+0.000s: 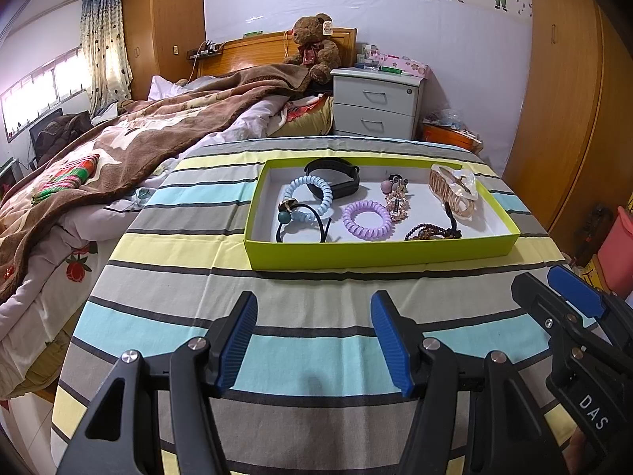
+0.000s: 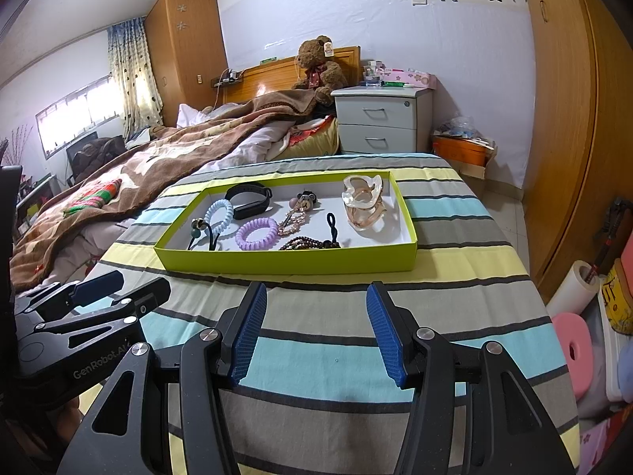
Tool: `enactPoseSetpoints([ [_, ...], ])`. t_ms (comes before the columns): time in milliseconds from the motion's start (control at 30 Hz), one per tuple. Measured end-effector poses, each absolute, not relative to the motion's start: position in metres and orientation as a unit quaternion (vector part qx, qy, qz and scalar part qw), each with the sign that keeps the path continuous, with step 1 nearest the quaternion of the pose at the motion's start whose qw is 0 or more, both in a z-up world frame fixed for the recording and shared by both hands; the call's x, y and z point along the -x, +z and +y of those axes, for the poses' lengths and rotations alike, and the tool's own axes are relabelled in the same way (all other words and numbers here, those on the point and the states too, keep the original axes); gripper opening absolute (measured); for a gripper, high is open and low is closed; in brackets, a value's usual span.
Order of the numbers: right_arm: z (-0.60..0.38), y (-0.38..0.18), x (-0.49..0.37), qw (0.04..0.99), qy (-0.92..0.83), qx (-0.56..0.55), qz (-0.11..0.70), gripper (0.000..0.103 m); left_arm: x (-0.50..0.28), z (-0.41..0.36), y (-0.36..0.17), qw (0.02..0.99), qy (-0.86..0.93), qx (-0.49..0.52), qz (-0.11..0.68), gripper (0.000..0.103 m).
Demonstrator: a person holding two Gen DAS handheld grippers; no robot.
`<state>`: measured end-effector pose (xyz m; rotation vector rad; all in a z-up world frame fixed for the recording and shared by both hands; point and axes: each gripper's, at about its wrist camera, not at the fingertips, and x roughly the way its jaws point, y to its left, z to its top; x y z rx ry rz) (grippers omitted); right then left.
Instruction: Organize jewelry
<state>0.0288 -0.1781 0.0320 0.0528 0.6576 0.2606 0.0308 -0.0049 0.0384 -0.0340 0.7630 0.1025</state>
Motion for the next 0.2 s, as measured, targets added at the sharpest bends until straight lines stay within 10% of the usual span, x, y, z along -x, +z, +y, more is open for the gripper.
enactPoseSetpoints([
  [200, -0.1784, 0.0325, -0.0299, 0.938, 0.127, -0.026, 0.322, 0.053, -0.0328, -0.005, 0.0368, 0.924, 0.052, 0.019, 0.379, 0.062],
])
